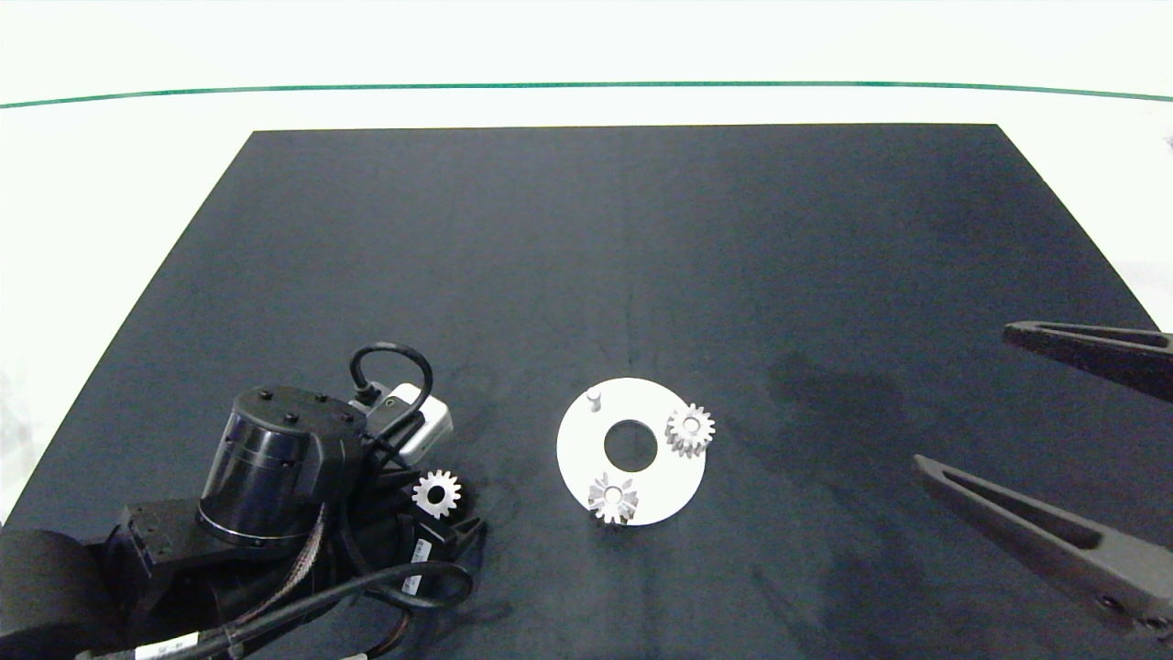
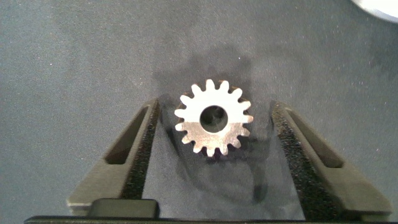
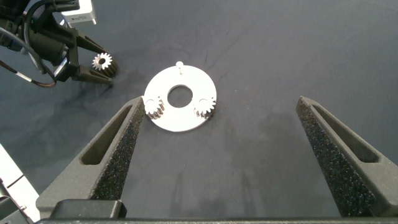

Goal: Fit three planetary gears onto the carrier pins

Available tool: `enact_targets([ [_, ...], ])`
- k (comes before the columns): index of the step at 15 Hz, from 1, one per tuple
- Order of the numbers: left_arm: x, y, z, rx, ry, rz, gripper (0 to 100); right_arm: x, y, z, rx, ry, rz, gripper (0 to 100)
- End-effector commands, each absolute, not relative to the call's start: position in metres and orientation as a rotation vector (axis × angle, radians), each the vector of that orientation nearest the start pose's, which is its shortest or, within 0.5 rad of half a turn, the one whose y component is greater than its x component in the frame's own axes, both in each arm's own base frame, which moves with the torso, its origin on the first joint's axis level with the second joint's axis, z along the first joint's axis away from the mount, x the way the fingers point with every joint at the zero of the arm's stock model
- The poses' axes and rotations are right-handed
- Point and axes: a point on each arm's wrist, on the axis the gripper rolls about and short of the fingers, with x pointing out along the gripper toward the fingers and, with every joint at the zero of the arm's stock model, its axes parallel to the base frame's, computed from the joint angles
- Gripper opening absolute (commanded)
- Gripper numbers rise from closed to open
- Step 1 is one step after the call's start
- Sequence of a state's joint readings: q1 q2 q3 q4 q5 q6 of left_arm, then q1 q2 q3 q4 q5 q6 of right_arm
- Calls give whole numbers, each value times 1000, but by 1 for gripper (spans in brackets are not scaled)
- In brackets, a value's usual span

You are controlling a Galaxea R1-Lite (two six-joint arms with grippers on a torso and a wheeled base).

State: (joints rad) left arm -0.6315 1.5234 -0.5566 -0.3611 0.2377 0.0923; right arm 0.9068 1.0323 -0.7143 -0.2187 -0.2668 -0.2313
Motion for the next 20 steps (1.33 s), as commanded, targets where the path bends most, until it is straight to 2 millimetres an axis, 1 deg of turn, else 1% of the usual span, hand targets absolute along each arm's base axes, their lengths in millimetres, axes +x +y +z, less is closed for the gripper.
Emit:
enact_targets([
  [1, 189, -132, 141, 346, 519, -399, 65, 90, 105, 264, -281, 10, 645, 100],
  [2, 189, -131, 141, 345, 517, -396, 62, 90, 105, 264, -282, 11, 644, 100],
  [4, 188, -131, 140, 355, 500, -401, 59, 91, 104, 265, -279, 10, 636, 100],
  [5, 186, -132, 139, 360, 490, -410, 56, 92, 104, 265, -279, 12, 630, 100],
  [7, 184, -135, 139, 363, 480, -422, 53, 92, 104, 265, -279, 9, 630, 100],
  [15, 184, -135, 137, 372, 485, -406, 36, 92, 104, 265, -278, 10, 637, 100],
  [18, 184, -134, 139, 364, 476, -402, 30, 86, 96, 273, -256, -29, 630, 100],
  [20, 185, -134, 142, 351, 449, -402, 26, 85, 96, 275, -251, -37, 629, 100],
])
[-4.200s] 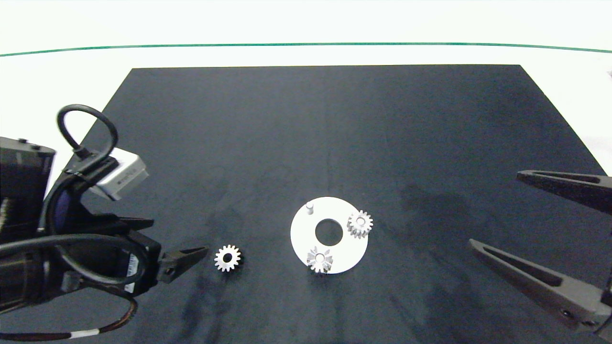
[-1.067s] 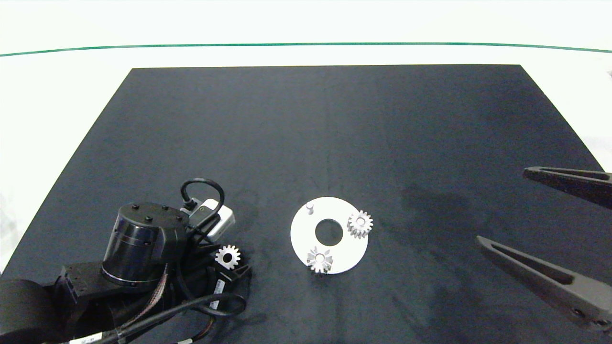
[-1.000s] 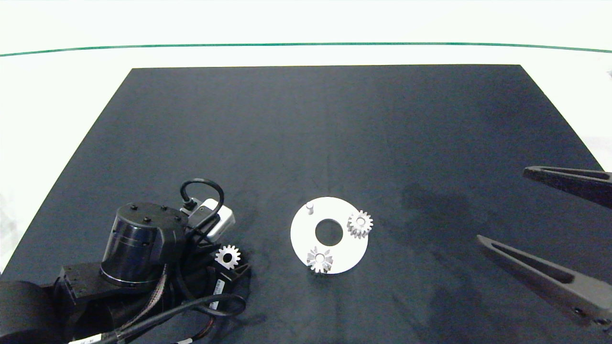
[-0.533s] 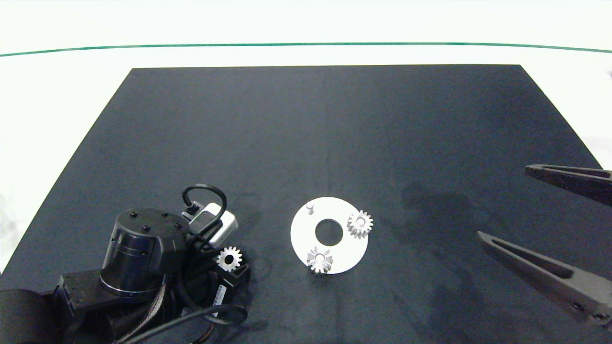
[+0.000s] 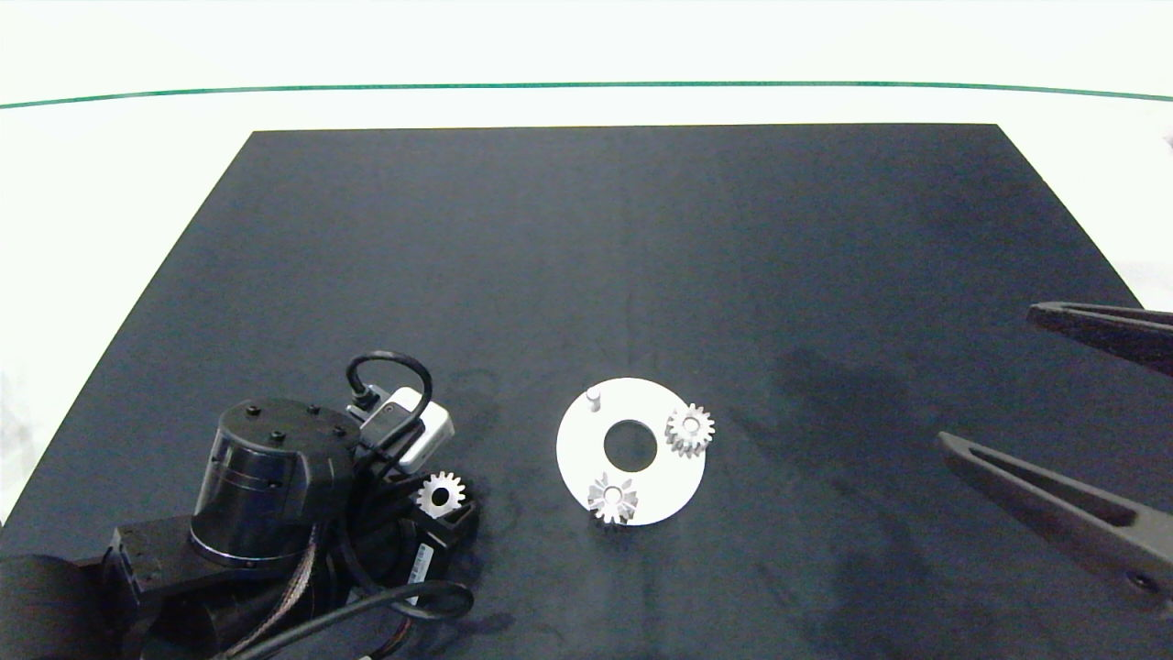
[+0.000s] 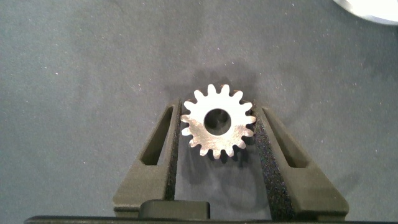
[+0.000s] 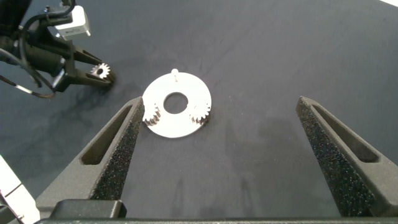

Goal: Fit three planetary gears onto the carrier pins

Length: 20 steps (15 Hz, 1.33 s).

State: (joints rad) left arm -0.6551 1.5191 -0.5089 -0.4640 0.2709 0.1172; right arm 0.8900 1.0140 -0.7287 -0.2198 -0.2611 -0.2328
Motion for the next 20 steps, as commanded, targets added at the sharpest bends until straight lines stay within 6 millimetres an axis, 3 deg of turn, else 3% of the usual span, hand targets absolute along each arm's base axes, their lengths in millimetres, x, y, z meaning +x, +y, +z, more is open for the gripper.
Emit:
enact_targets([
  [1, 186, -136, 145, 352, 432, -408, 24, 85, 95, 276, -249, -40, 627, 100],
  [6, 198, -149, 168, 530, 304, -457, 14, 84, 95, 276, -248, -41, 624, 100],
  [12, 218, -198, 211, 549, 271, -542, 2, 81, 91, 277, -284, -66, 620, 100],
  [16, 220, -234, 215, 499, 309, -607, 0, 81, 91, 277, -288, -66, 620, 100],
  [20, 237, -251, 209, 499, 347, -602, 0, 80, 89, 278, -291, -76, 619, 100],
])
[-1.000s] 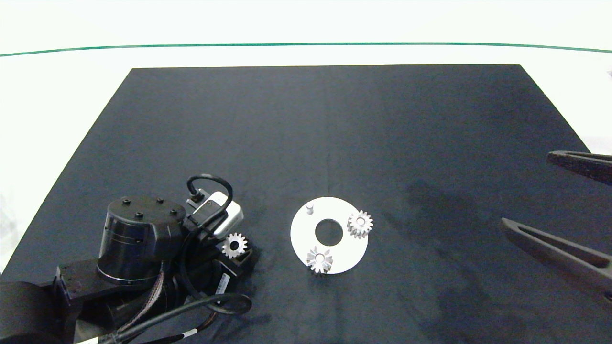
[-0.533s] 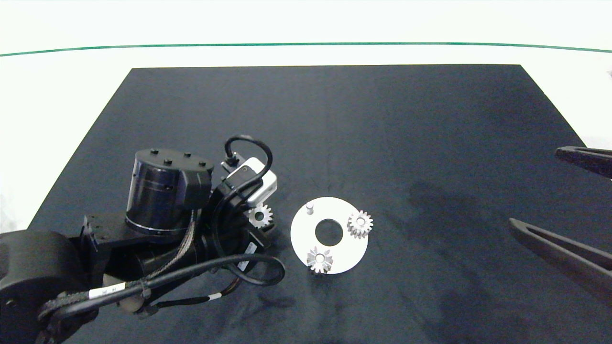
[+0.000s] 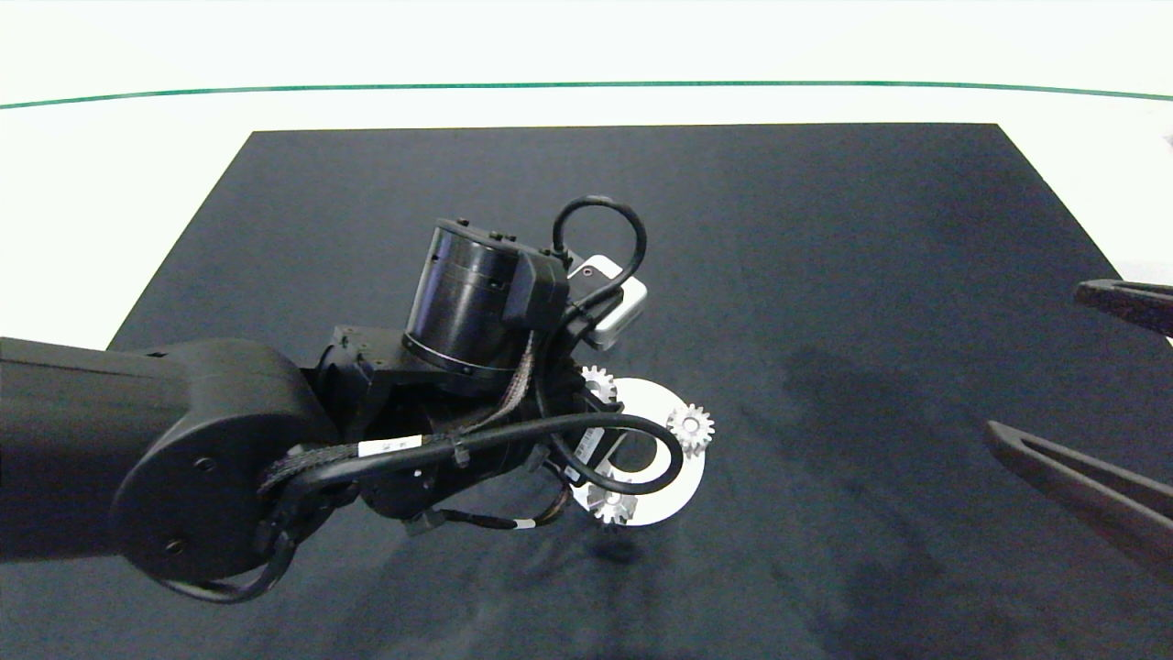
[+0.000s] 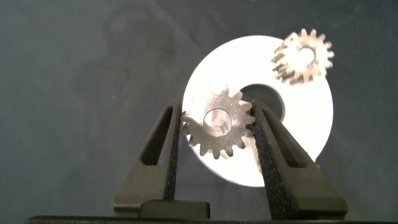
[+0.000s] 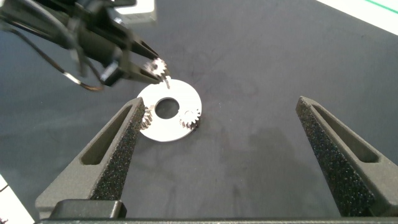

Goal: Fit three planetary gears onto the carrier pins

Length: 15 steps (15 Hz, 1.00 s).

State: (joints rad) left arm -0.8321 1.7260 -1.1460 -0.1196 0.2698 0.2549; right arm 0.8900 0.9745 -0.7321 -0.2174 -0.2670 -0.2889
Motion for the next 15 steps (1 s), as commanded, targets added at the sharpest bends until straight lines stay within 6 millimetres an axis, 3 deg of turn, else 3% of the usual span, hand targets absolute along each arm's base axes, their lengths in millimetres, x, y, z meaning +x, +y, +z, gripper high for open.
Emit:
enact_targets([
  [1, 239, -253, 210, 496, 344, -601, 0, 79, 88, 278, -291, -78, 619, 100],
  [4, 247, -257, 213, 461, 343, -586, 0, 79, 88, 278, -290, -79, 619, 100],
  [8, 254, -247, 212, 462, 363, -556, 0, 79, 88, 278, -290, -79, 619, 100],
  [15, 251, -239, 212, 463, 374, -544, 0, 78, 87, 279, -286, -84, 619, 100],
])
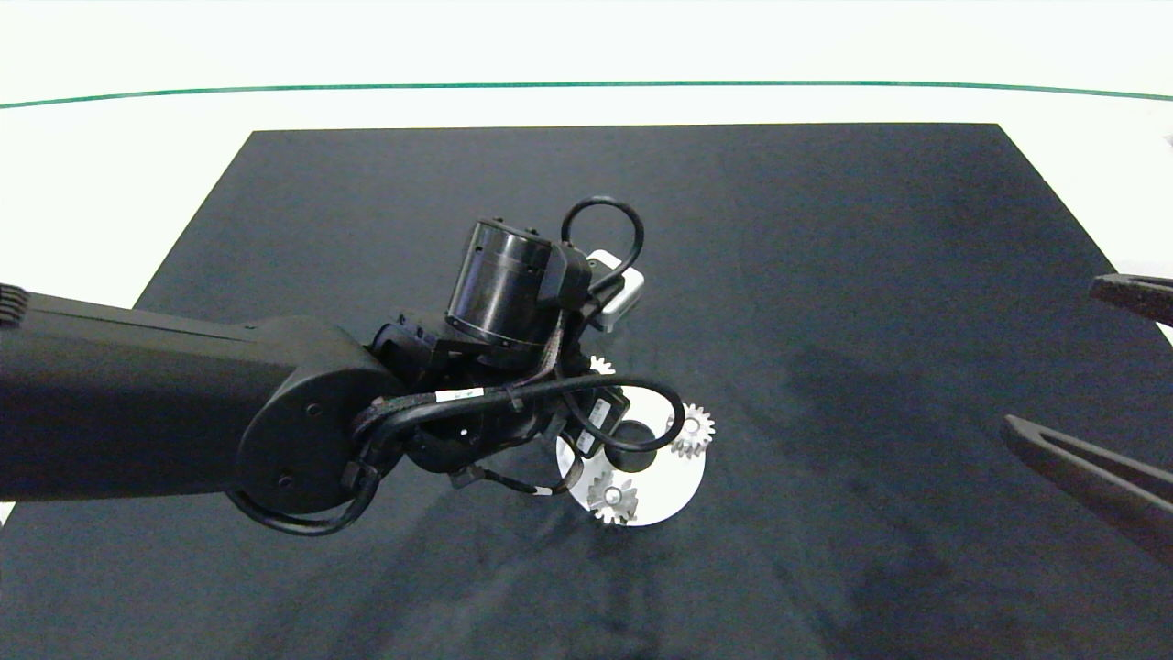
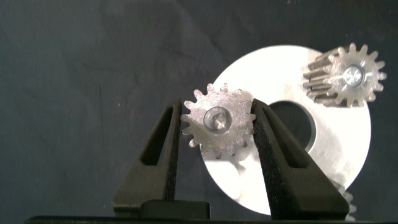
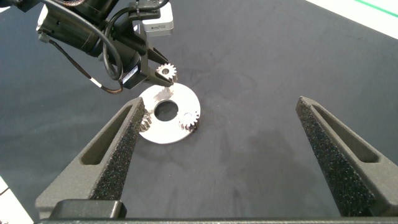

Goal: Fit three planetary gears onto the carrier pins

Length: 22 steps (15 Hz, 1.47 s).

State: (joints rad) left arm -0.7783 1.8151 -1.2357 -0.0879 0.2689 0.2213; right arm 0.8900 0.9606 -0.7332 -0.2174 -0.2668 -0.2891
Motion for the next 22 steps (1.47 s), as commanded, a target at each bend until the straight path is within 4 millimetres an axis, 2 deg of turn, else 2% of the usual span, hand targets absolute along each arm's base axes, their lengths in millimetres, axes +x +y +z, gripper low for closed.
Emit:
enact_targets([
  [1, 254, -237, 211, 461, 379, -535, 0, 78, 86, 280, -285, -87, 617, 100],
  [8, 248, -244, 213, 450, 368, -559, 0, 78, 86, 280, -284, -90, 617, 100],
  [14, 251, -249, 205, 464, 388, -563, 0, 77, 86, 282, -281, -95, 616, 100],
  [22, 251, -247, 202, 466, 397, -559, 0, 77, 86, 282, -280, -96, 617, 100],
])
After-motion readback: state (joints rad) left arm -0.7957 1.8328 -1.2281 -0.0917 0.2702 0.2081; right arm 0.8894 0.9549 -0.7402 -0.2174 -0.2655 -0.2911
